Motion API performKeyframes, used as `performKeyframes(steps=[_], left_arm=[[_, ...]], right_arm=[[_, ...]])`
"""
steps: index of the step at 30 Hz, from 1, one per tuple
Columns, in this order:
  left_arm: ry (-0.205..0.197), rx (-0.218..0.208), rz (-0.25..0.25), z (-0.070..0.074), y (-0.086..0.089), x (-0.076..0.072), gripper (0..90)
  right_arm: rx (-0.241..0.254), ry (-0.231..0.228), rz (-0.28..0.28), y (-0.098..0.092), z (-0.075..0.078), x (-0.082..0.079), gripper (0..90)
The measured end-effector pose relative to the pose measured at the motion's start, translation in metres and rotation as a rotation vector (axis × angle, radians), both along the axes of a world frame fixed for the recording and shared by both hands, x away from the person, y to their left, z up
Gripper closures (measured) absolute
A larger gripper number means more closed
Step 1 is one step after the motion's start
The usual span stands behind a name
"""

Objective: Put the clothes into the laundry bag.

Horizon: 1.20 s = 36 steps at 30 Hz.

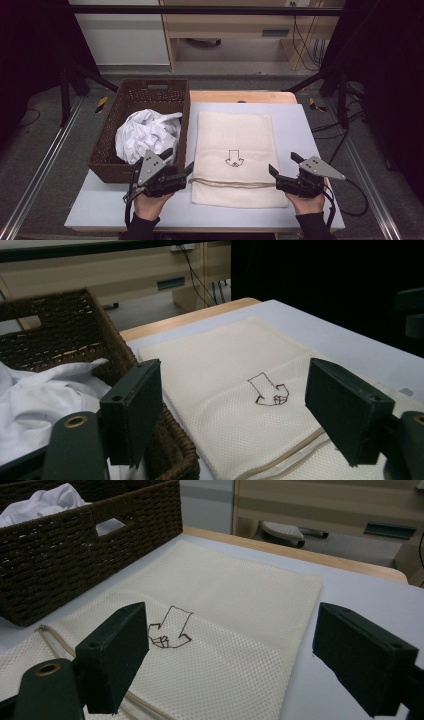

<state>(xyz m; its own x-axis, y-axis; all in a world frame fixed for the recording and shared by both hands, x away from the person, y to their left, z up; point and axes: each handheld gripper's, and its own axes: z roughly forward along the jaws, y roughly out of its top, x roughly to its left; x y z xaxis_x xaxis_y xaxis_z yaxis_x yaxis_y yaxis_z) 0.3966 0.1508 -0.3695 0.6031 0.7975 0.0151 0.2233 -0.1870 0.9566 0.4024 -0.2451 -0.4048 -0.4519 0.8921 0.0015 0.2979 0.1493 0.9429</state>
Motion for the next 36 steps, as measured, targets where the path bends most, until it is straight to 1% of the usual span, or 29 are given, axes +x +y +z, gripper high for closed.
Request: performKeyframes(steps=[3, 6, 8, 9, 10, 13, 14, 15, 17, 19, 22, 24, 26, 27, 29, 32, 33, 35, 36], left_arm=[[-0.007, -0.004, -0.014, -0.001, -0.007, -0.002, 24.7], [0.003, 0.009, -0.03, -0.003, -0.016, -0.004, 26.7], [0.005, 0.014, -0.046, -0.005, -0.023, -0.006, 28.6], [0.005, 0.016, -0.051, -0.006, -0.027, -0.007, 31.7], [0.006, 0.021, -0.054, -0.007, -0.03, -0.007, 31.7], [0.023, 0.024, -0.078, -0.013, -0.043, -0.009, 36.3], [0.03, 0.028, -0.083, -0.016, -0.047, -0.01, 39.5], [0.036, 0.035, -0.094, -0.019, -0.052, -0.01, 39.5], [0.049, 0.048, -0.109, -0.025, -0.06, -0.009, 42.3], [0.069, 0.061, -0.125, -0.033, -0.069, -0.007, 46.1], [0.112, 0.077, -0.15, -0.048, -0.081, -0.002, 51.4], [0.138, 0.091, -0.162, -0.057, -0.087, 0.001, 54.5], [0.156, 0.1, -0.172, -0.065, -0.092, 0.003, 58.6], [0.166, 0.101, -0.178, -0.068, -0.094, 0.003, 60.9], [0.191, 0.117, -0.191, -0.074, -0.097, 0.005, 65.1], [0.211, 0.153, -0.185, -0.081, -0.102, 0.005, 70.9], [0.223, 0.165, -0.191, -0.083, -0.104, 0.005, 73.5], [0.245, 0.167, -0.203, -0.088, -0.106, 0.005, 78.1], [0.259, 0.168, -0.211, -0.091, -0.107, 0.005, 82.3]], right_arm=[[-0.001, -0.002, 0.008, 0.001, 0.001, -0.001, 16.0], [0.001, -0.003, 0.013, 0.002, 0.001, -0.002, 17.3], [0.006, 0.003, 0.024, 0.004, 0.001, -0.002, 18.3], [0.005, 0.011, 0.041, 0.007, 0.0, -0.001, 20.0], [0.005, 0.011, 0.041, 0.007, 0.0, -0.001, 20.0], [0.005, 0.019, 0.058, 0.009, -0.001, -0.001, 22.5], [0.011, 0.022, 0.068, 0.01, -0.002, 0.0, 23.6], [0.011, 0.022, 0.068, 0.01, -0.002, 0.0, 23.6], [0.01, 0.032, 0.073, 0.012, -0.003, 0.001, 24.2], [0.003, 0.034, 0.083, 0.014, -0.005, 0.001, 25.2], [0.01, 0.052, 0.104, 0.016, -0.009, 0.003, 25.9], [0.017, 0.067, 0.121, 0.019, -0.013, 0.005, 27.1], [0.016, 0.078, 0.126, 0.02, -0.016, 0.006, 27.6], [0.014, 0.08, 0.126, 0.021, -0.017, 0.007, 27.8], [0.014, 0.084, 0.129, 0.023, -0.018, 0.008, 28.6], [0.002, 0.085, 0.121, 0.026, -0.022, 0.009, 30.3], [-0.003, 0.087, 0.121, 0.027, -0.024, 0.009, 30.6], [-0.012, 0.096, 0.122, 0.03, -0.027, 0.011, 32.4], [-0.02, 0.113, 0.129, 0.034, -0.03, 0.012, 33.5]])
